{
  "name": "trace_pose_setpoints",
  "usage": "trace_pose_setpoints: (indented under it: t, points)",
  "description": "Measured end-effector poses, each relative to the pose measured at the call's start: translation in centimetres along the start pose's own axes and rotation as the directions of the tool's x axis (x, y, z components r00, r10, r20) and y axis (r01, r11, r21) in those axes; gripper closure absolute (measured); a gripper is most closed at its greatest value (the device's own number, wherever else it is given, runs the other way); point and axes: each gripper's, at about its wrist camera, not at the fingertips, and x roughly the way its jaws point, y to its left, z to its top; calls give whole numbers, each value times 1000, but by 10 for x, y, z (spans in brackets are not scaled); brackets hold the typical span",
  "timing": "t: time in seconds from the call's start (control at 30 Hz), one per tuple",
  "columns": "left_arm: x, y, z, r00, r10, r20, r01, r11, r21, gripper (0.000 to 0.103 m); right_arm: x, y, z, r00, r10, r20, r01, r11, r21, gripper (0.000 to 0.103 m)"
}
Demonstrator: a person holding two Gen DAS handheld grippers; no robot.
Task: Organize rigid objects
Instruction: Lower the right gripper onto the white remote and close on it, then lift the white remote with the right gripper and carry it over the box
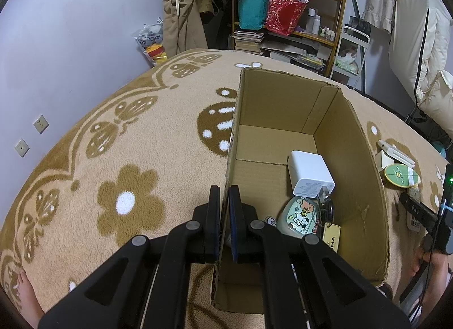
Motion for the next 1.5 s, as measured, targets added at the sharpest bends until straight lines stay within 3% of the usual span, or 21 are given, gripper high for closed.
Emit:
trace_pose_setpoints:
  t: [0.13,0.23,0.6,0.93,1.13,1.5]
  points:
    - [0,-1,-1,1000,3,-2,-3,1000,5,98,4,6,3,999,-39,2,39,999,-33,49]
    - [0,-2,-1,1000,3,-2,-3,1000,6,98,4,9,3,998,-65,11,66,996,-55,58]
    - [0,-1,-1,1000,5,-2,-5,1000,8,98,-4,6,3,997,-73,10,73,997,-37,59]
    - [0,-2,0,1000,5,-2,-5,1000,8,98,-25,-24,13,996,-69,63,65,996,67,59]
    - [0,-2,-1,1000,6,-1,-6,1000,9,98,-50,-21,24,990,-33,136,24,998,61,59]
    - [0,-2,0,1000,5,-2,-5,1000,9,98,-96,20,35,964,123,236,-117,992,-42,59]
